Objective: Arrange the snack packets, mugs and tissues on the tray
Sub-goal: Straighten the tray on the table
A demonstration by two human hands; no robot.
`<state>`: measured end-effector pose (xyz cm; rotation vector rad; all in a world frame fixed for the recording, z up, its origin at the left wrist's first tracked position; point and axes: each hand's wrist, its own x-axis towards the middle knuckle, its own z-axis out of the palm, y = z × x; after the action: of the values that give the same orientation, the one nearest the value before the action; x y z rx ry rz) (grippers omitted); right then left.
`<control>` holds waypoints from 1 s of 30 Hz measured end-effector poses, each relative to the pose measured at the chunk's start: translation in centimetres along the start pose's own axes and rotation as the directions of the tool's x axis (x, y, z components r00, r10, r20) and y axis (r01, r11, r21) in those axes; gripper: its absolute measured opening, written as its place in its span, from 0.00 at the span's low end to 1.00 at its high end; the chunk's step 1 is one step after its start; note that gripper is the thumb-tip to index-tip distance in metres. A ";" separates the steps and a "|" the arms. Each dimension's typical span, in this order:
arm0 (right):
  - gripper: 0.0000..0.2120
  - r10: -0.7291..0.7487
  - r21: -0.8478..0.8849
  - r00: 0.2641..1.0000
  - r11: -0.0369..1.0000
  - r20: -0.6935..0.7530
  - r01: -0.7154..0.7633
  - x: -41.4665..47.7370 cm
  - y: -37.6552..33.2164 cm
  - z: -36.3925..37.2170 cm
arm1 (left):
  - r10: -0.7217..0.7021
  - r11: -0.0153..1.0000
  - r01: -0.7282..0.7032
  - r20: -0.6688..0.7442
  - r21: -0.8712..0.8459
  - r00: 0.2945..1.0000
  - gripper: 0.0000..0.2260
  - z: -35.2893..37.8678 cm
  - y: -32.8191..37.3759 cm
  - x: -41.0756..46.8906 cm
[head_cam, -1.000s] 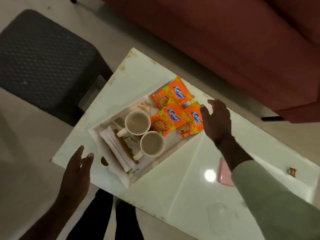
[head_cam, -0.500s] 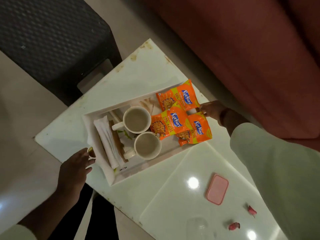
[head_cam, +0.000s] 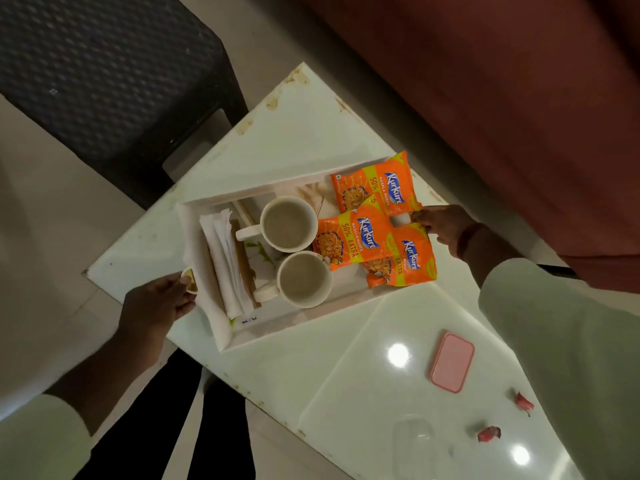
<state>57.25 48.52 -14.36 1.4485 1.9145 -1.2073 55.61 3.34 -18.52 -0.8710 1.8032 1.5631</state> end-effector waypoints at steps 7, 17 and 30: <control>0.19 -0.009 0.162 0.998 0.987 -0.054 0.018 -4.2 5.3 -0.8 | 0.129 0.980 -0.137 0.063 0.146 0.990 0.02 0.8 6.4 2.0; 0.15 0.175 0.550 0.976 0.832 -0.130 -0.076 -8.9 12.9 0.9 | 0.221 0.878 -0.326 0.308 0.350 0.925 0.07 6.5 13.9 5.5; 0.17 0.313 0.738 0.936 0.668 -0.161 -0.096 -10.1 17.3 5.2 | 0.191 0.767 -0.397 0.411 0.504 0.891 0.04 11.9 14.8 8.3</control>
<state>76.05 39.88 -15.63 2.2749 1.3847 -1.8435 39.00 15.73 -17.73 -0.0134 2.0435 1.1196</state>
